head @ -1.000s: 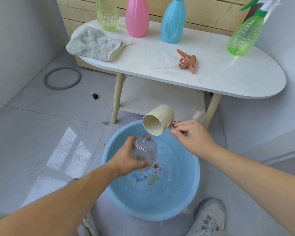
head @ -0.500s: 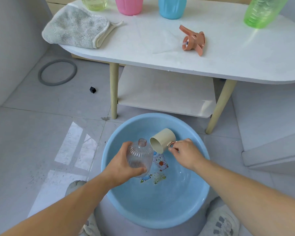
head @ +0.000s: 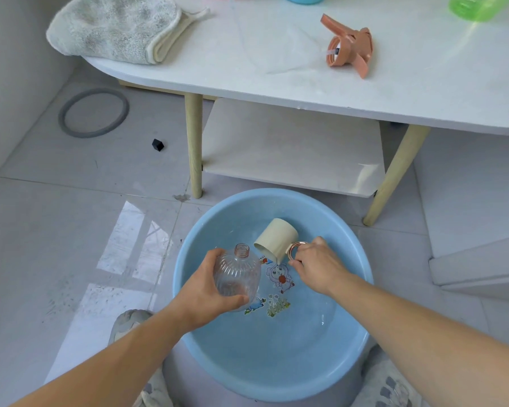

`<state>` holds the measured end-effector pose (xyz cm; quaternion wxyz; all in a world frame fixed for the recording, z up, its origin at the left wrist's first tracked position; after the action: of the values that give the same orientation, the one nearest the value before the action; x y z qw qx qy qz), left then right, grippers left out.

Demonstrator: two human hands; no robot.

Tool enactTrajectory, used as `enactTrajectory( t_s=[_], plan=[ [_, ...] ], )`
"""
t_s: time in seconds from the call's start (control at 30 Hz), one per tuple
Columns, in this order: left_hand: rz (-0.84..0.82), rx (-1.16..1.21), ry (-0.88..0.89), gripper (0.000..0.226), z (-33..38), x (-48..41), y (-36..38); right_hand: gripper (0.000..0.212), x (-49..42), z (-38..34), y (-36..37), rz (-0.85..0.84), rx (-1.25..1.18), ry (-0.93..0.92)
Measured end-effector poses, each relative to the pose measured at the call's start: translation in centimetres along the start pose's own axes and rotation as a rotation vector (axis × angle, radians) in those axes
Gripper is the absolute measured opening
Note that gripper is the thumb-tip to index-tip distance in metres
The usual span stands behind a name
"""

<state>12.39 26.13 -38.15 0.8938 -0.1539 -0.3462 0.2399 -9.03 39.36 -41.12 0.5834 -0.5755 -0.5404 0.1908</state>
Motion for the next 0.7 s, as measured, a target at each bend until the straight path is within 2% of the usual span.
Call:
enactTrajectory(
  t_s=[0.3, 0.4, 0.5, 0.7],
  plan=[
    [0.003, 0.004, 0.011, 0.1, 0.3, 0.1, -0.2, 0.038, 0.2, 0.0, 0.5, -0.047, -0.032, 0.036],
    [0.008, 0.014, 0.012, 0.097, 0.3, 0.3, -0.4, 0.047, 0.4, -0.5, 0.2, -0.052, -0.129, 0.072],
    [0.017, 0.006, 0.019, 0.092, 0.5, 0.6, -0.6, 0.054, 0.5, 0.0, -0.3, -0.021, -0.425, 0.213],
    [0.023, 0.015, 0.048, 0.094, 1.4, 1.6, -1.2, 0.033, 2.1, -0.3, -2.3, -0.002, -1.004, 0.345]
  ],
)
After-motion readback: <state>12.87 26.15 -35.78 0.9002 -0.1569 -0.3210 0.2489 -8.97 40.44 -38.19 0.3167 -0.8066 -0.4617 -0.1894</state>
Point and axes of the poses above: each hand's wrist, its own x-axis away from the middle knuckle, its own y-axis out of the palm, z = x × y, the point moved 6 cm from there along -x, towards the middle knuckle, and after that the axes turned 4 degrees about -y, right-handed, at the moved point
